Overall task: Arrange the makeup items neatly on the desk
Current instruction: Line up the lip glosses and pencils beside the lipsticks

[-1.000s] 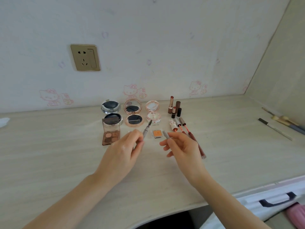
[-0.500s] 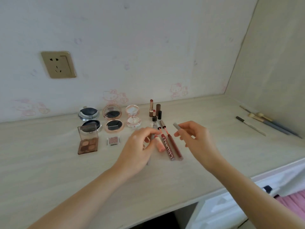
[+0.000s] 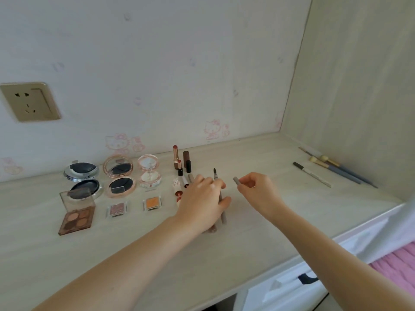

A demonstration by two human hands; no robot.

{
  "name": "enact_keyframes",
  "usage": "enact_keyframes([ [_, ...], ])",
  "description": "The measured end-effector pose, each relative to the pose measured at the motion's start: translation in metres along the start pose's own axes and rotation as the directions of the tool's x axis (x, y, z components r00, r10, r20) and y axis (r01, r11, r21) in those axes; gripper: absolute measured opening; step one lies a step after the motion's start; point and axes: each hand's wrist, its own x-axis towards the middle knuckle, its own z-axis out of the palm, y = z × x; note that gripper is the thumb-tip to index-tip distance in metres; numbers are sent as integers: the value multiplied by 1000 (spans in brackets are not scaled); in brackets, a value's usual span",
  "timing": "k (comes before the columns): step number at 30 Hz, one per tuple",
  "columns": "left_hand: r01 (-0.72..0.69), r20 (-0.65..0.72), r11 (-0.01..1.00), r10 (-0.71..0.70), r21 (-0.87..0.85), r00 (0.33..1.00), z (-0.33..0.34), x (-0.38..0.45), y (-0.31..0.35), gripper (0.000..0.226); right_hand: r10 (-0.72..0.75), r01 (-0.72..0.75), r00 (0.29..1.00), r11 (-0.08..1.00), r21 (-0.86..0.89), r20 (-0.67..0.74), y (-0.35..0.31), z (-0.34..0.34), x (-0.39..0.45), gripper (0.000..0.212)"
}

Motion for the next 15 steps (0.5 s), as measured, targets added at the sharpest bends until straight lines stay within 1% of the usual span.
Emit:
enact_keyframes([
  [3, -28, 59, 987, 19, 160, 998, 9, 8, 2, 40, 44, -43, 999, 999, -27, 23, 3, 6, 9, 4],
  [6, -52, 89, 969, 32, 240, 996, 13, 13, 1, 40, 59, -56, 997, 996, -72, 39, 4, 14, 14, 4],
  [12, -48, 133, 954, 9, 296, 991, 15, 15, -7, 37, 29, -22, 998, 990, -138, 53, 3, 22, 16, 7],
  [15, -31, 95, 967, 7, 253, 995, 12, 10, -9, 37, 27, -15, 997, 988, -157, 72, 2, 23, 15, 9],
])
